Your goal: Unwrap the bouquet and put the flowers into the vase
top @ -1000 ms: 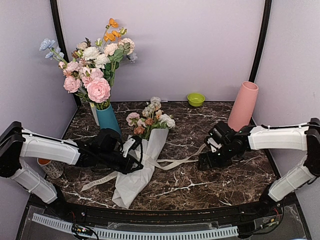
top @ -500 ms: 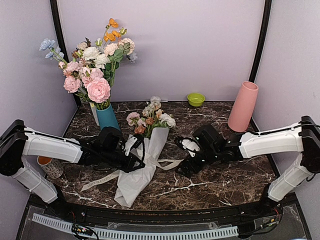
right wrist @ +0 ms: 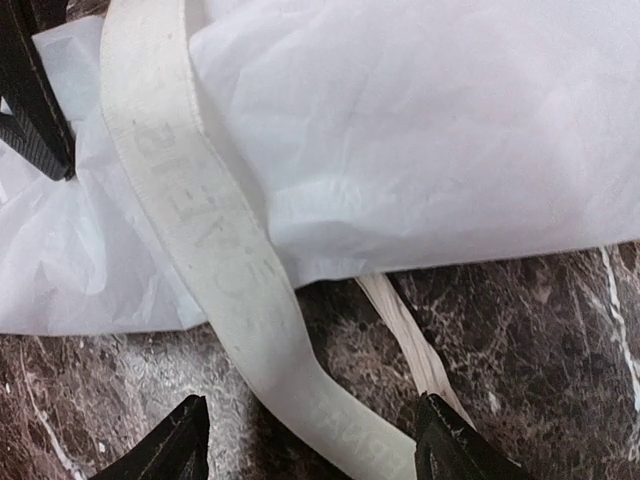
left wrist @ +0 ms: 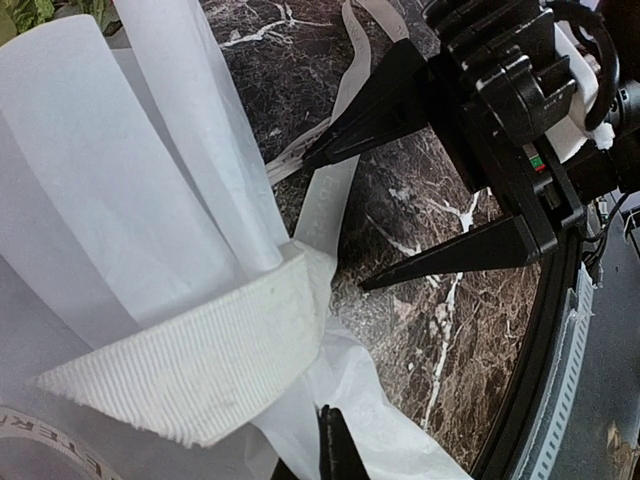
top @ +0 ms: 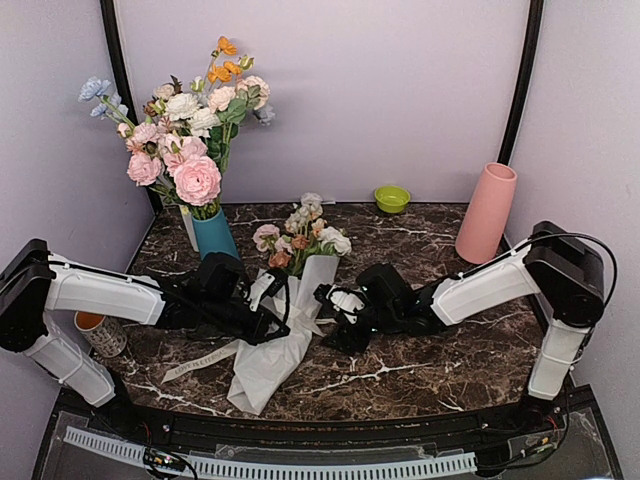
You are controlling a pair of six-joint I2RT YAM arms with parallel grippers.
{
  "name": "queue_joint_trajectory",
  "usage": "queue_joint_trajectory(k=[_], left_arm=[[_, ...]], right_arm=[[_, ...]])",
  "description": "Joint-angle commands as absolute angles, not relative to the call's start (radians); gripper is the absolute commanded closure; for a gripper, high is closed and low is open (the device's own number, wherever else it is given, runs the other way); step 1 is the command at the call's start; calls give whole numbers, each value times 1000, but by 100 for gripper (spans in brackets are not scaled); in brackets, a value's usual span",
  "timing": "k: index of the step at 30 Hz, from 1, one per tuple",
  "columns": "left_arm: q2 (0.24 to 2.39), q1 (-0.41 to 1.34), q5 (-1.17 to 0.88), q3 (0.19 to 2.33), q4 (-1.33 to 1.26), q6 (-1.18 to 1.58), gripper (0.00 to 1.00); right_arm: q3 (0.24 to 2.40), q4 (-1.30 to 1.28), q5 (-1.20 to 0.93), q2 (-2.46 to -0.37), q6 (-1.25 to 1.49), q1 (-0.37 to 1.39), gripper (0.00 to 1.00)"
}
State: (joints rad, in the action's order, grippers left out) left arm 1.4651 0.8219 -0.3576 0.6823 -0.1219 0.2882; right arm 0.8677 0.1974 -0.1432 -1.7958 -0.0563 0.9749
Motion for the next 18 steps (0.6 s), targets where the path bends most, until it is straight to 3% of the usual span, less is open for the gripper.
queue_joint_trajectory(k=[1,9,13,18], left_arm=[[1462,822,-374,707,-104,268,100],[1469,822,-379,713,-90,265,100],[1471,822,-380,712,-87,265,100],[1474,822,-379,713,-84,263,100]], right_arm=[[907,333,-201,-1839,-75,982,32],[929,396,-236,-1903,-61,983,45],[920,426,-272,-1907,-60,984,63],[918,426,-318,-1907,-58,985,93]])
